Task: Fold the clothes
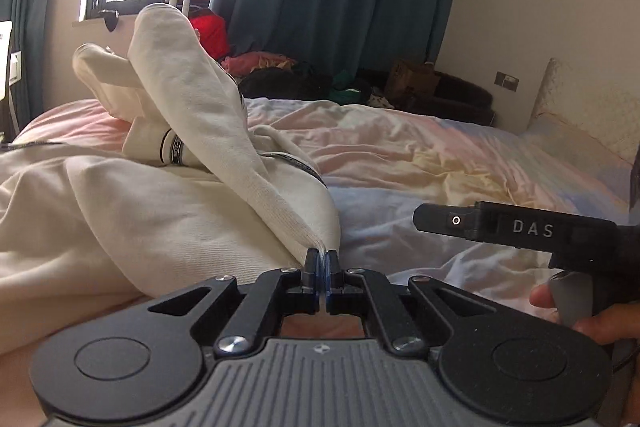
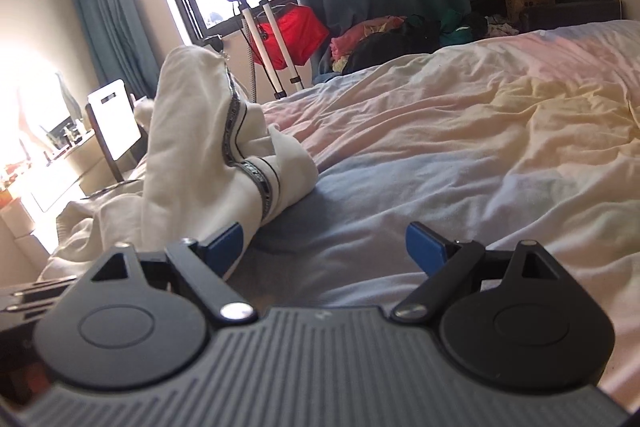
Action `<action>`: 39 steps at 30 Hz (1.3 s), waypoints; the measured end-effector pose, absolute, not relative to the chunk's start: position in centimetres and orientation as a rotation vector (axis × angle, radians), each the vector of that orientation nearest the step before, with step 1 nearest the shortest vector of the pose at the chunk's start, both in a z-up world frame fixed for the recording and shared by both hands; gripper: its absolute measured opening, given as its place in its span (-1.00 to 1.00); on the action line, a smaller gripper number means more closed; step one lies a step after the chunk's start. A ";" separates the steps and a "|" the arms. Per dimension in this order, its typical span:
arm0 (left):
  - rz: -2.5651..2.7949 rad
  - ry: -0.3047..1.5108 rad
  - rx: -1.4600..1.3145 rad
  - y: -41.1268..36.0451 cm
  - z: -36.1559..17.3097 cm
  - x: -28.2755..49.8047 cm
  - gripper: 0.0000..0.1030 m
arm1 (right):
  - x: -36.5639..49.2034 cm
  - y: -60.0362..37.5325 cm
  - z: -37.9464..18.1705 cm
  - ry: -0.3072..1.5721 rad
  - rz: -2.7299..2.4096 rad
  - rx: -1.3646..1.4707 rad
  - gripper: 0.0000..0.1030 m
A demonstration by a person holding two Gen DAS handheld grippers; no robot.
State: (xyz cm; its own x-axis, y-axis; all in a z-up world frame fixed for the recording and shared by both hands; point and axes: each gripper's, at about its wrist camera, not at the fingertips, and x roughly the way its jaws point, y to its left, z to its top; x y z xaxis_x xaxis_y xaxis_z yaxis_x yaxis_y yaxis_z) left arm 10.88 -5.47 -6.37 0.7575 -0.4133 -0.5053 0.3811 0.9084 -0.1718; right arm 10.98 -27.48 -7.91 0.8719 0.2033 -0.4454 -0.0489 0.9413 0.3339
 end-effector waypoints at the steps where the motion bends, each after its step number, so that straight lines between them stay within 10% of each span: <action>1: -0.441 0.571 -0.077 -5.5 -6.7 11.0 -0.96 | 10.6 -27.4 -7.7 0.494 0.148 0.324 0.74; 21: -0.581 0.670 -0.444 -2.3 -16.7 17.5 -0.94 | 38.1 -0.7 1.1 0.607 0.651 -0.232 0.52; 28: -0.617 0.659 -0.488 -0.9 -19.4 19.5 -0.94 | 42.8 10.7 -6.2 0.645 0.608 -0.386 0.30; 32: -0.637 0.640 -0.496 -0.5 -20.3 20.2 -0.94 | 43.6 9.4 -7.0 0.678 0.569 -0.267 -0.67; 39: -0.751 0.534 -0.390 -0.6 -20.0 19.6 -0.94 | 40.1 -1.8 0.5 0.537 0.400 -0.004 -0.85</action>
State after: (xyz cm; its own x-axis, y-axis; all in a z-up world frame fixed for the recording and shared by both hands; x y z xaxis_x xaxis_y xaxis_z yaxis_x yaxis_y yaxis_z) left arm 19.56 -0.63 -20.01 0.6100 -0.7273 -0.3146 0.5359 0.6711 -0.5123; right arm 40.12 -1.83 0.53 0.7841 0.3700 -0.4983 -0.3722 0.9228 0.0996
